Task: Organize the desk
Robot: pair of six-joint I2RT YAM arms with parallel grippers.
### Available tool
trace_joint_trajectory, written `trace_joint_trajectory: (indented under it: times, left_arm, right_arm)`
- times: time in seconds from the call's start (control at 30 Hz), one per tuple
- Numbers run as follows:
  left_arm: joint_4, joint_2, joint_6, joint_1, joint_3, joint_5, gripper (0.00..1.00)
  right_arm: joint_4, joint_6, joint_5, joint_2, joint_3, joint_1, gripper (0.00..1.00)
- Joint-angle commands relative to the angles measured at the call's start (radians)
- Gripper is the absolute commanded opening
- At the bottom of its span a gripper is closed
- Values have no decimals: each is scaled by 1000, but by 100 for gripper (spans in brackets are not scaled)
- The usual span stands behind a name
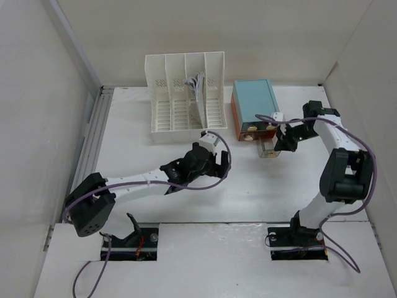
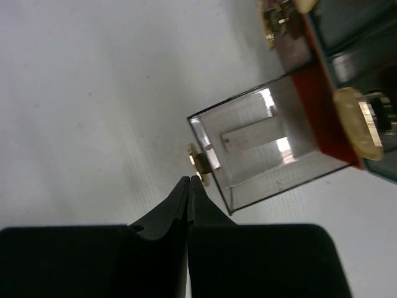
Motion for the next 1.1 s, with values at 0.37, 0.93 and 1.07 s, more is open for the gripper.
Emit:
trace_joint_trajectory:
  times: [0.37,0.93,1.07]
  left_arm:
    - [-1,-215,-52,-4,-128,-54,84]
    - [-70,-361,-81,-4,-206,-36,84]
    - [-70,-382,-91,-4,-215,-36,84]
  right_arm:
    - [261,145,303,-10,-163,170,0]
    - [905,442,952,-34,-247,367,0]
    - [915,451,962,-5,-226,367,0]
